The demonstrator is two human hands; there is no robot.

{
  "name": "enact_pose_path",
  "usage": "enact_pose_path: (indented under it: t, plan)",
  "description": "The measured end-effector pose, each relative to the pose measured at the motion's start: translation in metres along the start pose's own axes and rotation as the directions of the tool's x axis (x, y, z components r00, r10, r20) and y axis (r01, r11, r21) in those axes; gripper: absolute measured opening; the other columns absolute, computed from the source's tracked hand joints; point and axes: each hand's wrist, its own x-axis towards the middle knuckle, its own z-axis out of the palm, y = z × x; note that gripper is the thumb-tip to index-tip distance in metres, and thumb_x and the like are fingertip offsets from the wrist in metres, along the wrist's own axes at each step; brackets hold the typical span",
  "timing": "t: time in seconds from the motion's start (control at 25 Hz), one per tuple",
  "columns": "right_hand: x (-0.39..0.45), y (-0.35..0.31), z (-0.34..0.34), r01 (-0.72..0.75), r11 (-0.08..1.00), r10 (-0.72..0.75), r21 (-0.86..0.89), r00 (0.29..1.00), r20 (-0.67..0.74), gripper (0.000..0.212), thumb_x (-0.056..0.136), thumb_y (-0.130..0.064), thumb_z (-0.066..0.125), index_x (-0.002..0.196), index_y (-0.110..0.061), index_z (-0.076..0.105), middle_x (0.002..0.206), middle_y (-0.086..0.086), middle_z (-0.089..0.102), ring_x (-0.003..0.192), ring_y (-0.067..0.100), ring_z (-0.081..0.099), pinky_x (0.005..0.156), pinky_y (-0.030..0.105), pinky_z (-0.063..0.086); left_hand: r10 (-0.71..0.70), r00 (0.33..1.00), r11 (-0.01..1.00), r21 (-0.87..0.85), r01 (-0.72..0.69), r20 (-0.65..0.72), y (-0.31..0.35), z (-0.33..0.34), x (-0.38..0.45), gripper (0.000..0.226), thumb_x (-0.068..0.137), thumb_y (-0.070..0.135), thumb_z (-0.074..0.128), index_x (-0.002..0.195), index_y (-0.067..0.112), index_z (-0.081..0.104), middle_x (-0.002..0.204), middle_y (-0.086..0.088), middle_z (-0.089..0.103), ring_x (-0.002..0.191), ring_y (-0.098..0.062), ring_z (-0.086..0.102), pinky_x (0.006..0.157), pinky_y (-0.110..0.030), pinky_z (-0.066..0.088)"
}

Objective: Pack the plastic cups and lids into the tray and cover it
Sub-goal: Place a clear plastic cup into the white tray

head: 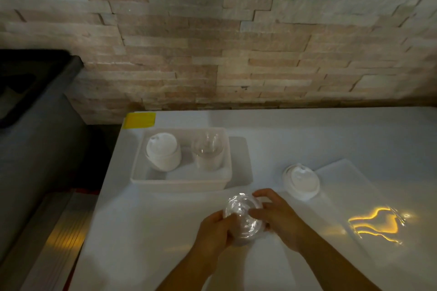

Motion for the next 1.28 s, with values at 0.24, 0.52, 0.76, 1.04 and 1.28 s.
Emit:
enact_pose_path:
  t: [0.24, 0.52, 0.76, 1.04, 1.28]
  plan:
    - [-0.014, -0.019, -0.002, 0.083, 0.996, -0.087, 0.046, 0.991, 0.098, 0.052, 0.067, -0.003, 0.076, 0.114, -0.023, 0.065, 0.103, 0.014, 0.075, 0.091, 0.03, 0.071, 0.072, 0.037, 0.055, 0.06, 0.985, 0.993, 0.088, -0.075, 0.159, 0.012, -0.018, -0.004, 0.024, 0.083, 0.023, 0.069, 0.104, 0.015, 0.074, 0.104, -0.01, 0.076, 0.098, -0.025, 0.071, 0.084, -0.036, 0.055]
    - [-0.024, -0.081, 0.017, 0.409, 0.895, -0.366, -0.18, 0.901, 0.233, 0.046, 0.069, -0.009, 0.081, 0.105, -0.033, 0.066, 0.1, 0.006, 0.076, 0.093, 0.023, 0.073, 0.077, 0.028, 0.059, 0.372, 0.906, 0.874, 0.251, -0.416, 0.204, 0.087, -0.043, -0.017, 0.043, 0.067, 0.02, 0.081, 0.108, 0.024, 0.07, 0.103, 0.002, 0.076, 0.097, -0.018, 0.071, 0.077, -0.026, 0.056]
    - [0.006, -0.119, 0.053, 0.535, 0.641, -0.49, -0.55, 0.837, 0.244, 0.054, 0.068, -0.028, 0.083, 0.093, -0.061, 0.05, 0.101, -0.027, 0.06, 0.094, -0.008, 0.06, 0.071, 0.008, 0.051, 0.421, 0.892, 0.669, 0.607, -0.428, 0.166, 0.138, -0.067, 0.001, 0.058, 0.07, 0.022, 0.083, 0.121, 0.032, 0.056, 0.112, 0.013, 0.065, 0.099, -0.007, 0.065, 0.079, -0.019, 0.053]
    - [0.043, -0.118, 0.065, 0.549, 0.555, -0.508, -0.625, 0.819, 0.267, 0.054, 0.072, -0.031, 0.08, 0.097, -0.064, 0.044, 0.102, -0.033, 0.053, 0.098, -0.02, 0.051, 0.072, 0.0, 0.042, 0.368, 0.923, 0.733, 0.575, -0.364, 0.115, 0.152, -0.073, 0.034, 0.061, 0.067, 0.026, 0.085, 0.12, 0.029, 0.057, 0.115, 0.007, 0.063, 0.096, 0.0, 0.062, 0.067, -0.008, 0.049]
    - [0.063, -0.112, 0.06, 0.524, 0.597, -0.486, -0.608, 0.838, 0.246, 0.055, 0.074, -0.033, 0.078, 0.102, -0.068, 0.046, 0.101, -0.031, 0.056, 0.095, -0.012, 0.057, 0.078, 0.009, 0.047, 0.215, 0.974, 0.804, 0.554, -0.214, 0.063, 0.15, -0.08, 0.054, 0.066, 0.071, 0.05, 0.076, 0.129, 0.024, 0.058, 0.118, 0.004, 0.067, 0.107, -0.013, 0.062, 0.096, -0.038, 0.05]
